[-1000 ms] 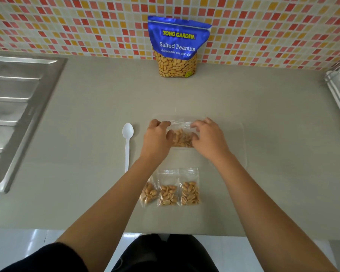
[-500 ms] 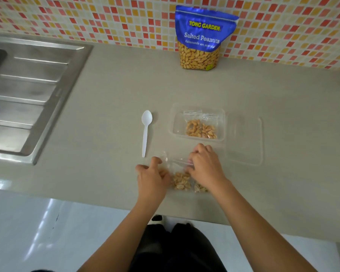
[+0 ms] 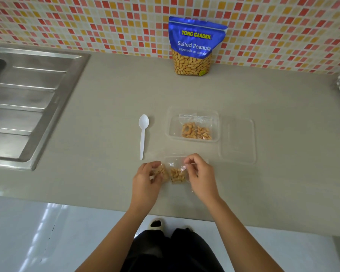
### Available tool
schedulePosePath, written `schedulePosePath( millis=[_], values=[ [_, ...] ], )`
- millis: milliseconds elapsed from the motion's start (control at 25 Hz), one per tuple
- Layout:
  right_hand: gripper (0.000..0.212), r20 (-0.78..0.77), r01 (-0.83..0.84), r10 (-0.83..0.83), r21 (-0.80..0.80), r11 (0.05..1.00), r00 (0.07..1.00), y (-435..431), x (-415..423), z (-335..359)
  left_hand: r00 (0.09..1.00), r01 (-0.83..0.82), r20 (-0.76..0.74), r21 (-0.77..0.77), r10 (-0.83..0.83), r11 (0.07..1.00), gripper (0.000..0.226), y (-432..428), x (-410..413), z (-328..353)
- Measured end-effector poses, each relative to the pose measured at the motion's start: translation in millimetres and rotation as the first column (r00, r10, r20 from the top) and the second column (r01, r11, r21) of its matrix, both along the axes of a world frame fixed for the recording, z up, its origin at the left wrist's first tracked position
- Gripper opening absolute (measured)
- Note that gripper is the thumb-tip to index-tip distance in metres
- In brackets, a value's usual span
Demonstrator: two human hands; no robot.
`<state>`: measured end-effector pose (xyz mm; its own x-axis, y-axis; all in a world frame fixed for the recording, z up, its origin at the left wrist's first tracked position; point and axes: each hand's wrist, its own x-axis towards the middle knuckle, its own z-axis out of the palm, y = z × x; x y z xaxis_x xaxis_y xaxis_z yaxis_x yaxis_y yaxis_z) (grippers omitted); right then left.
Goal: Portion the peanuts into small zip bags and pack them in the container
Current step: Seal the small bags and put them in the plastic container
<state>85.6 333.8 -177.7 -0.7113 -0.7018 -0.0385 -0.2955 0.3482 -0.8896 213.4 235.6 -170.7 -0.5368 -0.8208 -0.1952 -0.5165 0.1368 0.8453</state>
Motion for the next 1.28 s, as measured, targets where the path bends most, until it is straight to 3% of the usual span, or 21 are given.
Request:
schedulePosePath(
  millis=[120,200,320,400,520,640,720,800,960,1200,1280],
  values=[
    [0.024,0.082,-0.016,0.020,-0.058,0.998,0.996,3,4,6,0.995,-0.051,-0.079,0.021,0.053,0.998,0.031,-6,1,7],
    [0.041,0.123,-0.023,0.035,-0.100,0.995,0.992,3,2,14,0.990,-0.077,-0.116,0.016,0.078,0.997,0.032,-12,-3,21],
    [0.055,0.208,0.062,-0.021,-0.194,0.979,0.978,-5,-22,30,0.985,-0.061,-0.161,0.022,0.064,0.998,0.033,-32,-26,45],
    [0.056,0.182,0.124,-0.085,-0.213,0.969,0.980,-19,-50,38,0.993,0.003,-0.121,0.030,0.001,1.000,0.034,-52,-53,51],
    [0.055,0.110,0.138,-0.130,-0.066,0.988,0.985,-52,-93,37,0.989,0.146,-0.017,0.016,-0.145,0.989,0.036,-76,-100,50],
    [0.057,0.137,0.063,-0.084,0.153,0.986,0.987,-77,-111,20,0.894,0.358,0.325,-0.106,-0.308,0.928,0.042,-82,-132,47],
    [0.058,0.172,0.009,-0.052,0.238,0.971,0.984,-81,-114,11,0.830,0.436,0.437,-0.121,-0.346,0.892,0.043,-80,-141,46],
    [0.057,0.177,-0.038,-0.016,0.296,0.954,0.984,-82,-116,11,0.808,0.460,0.468,-0.122,-0.358,0.880,0.041,-82,-143,41],
    [0.049,-0.024,-0.175,0.209,0.460,0.870,0.978,-85,-121,14,0.764,0.545,0.511,-0.182,-0.395,0.819,0.040,-84,-143,29],
    [0.039,-0.100,-0.178,0.287,0.581,0.794,0.953,-84,-126,14,0.637,0.695,0.704,-0.348,-0.314,0.629,0.037,-79,-143,23],
    [0.041,-0.092,-0.226,0.341,0.585,0.779,0.935,-83,-128,12,0.659,0.657,0.703,-0.363,-0.268,0.661,0.026,-83,-141,17]
  ],
)
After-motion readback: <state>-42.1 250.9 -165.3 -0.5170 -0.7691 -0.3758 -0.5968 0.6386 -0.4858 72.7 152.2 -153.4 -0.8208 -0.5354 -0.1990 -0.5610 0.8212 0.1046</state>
